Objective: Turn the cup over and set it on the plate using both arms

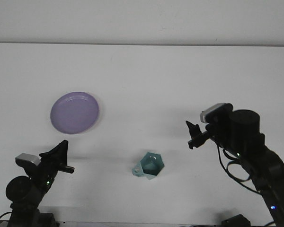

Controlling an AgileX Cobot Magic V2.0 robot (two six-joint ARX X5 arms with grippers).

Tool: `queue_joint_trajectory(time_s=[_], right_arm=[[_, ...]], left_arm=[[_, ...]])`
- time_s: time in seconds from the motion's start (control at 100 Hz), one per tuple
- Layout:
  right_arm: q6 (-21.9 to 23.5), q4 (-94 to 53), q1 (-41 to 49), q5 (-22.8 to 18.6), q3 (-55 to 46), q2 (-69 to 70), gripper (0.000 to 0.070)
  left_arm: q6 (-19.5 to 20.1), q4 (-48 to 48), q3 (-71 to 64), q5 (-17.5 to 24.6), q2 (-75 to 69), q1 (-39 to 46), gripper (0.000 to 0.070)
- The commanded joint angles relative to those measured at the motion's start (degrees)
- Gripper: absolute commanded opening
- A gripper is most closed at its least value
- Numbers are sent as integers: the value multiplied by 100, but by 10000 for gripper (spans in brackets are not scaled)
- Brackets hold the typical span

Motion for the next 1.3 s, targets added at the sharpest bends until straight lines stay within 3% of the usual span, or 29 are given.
queue_joint_trajectory(time_s=[0.0, 0.2, 0.39, 0.44, 0.53, 0.58, 0.88, 1.21, 1.29], right_arm=[[177, 584, -197, 114, -699, -509, 422], [249, 1731, -817, 291, -2317, -1843, 419], [245, 2162, -1117, 293, -3204, -2627, 419], [243, 2170, -1161, 293, -3338, -2767, 419], [293, 2262, -1187, 293, -3464, -2935, 419], [289, 2328, -1187, 291, -3480, -3021, 419], [286, 2330, -1191, 389, -3482, -3180, 419], [286, 2369, -1189, 398, -3482, -3180, 419], [289, 2369, -1189, 400, -3482, -3180, 419]], left_arm=[[37, -133, 420, 181, 380, -4, 12], [750, -1279, 1993, 579, 1899, -131, 12], [1488, -2721, 3565, 699, 3338, -608, 29], [1604, -3073, 3932, 697, 3703, -780, 123], [1718, -3650, 4540, 697, 4336, -1091, 408], [1801, -3947, 4844, 699, 4666, -1263, 473], [2177, -5316, 6304, 699, 6590, -2459, 470], [2243, -5416, 6789, 688, 7984, -3663, 471], [2238, -5394, 6870, 511, 8249, -3836, 471]])
